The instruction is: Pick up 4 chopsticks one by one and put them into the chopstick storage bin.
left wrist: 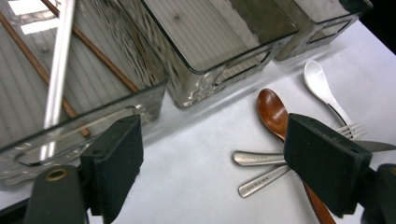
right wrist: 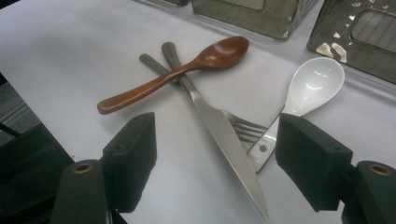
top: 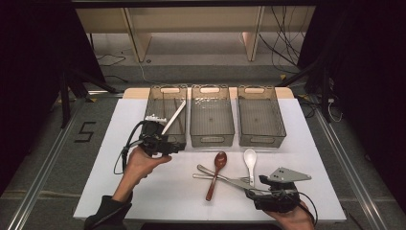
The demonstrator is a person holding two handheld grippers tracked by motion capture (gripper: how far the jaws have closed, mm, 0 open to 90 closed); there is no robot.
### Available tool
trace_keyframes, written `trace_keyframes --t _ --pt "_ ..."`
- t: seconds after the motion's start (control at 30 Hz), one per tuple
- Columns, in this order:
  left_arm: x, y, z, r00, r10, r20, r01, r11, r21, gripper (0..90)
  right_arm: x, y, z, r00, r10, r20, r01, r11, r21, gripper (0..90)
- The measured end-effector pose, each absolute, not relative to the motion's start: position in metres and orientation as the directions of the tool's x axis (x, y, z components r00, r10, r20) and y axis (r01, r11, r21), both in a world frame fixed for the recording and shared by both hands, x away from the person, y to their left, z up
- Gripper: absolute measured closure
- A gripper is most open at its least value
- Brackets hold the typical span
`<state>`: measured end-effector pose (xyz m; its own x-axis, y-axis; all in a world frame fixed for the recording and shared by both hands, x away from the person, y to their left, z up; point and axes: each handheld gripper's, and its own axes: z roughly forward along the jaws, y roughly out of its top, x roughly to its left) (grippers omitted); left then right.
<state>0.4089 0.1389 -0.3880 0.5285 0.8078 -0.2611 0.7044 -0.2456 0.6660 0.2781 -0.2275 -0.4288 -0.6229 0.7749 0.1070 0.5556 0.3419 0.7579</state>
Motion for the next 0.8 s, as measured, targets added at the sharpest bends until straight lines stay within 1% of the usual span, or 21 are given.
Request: trace_keyframes --t 0.37,0.8 --pt "0.401 0.129 -0.399 0.537 0.791 -0.293 0.723 -0.253 0.643 18.5 0.279 -0.229 -0.431 -0.62 0.776 0.112 0.559 0.337 0.757 30.1" --pt "0.387 0.108 -0.418 0.559 0.775 -0.296 0.739 -0.303 0.601 17.8 0.279 -0.23 -0.432 -0.619 0.777 0.113 0.561 0.337 0.756 30.0"
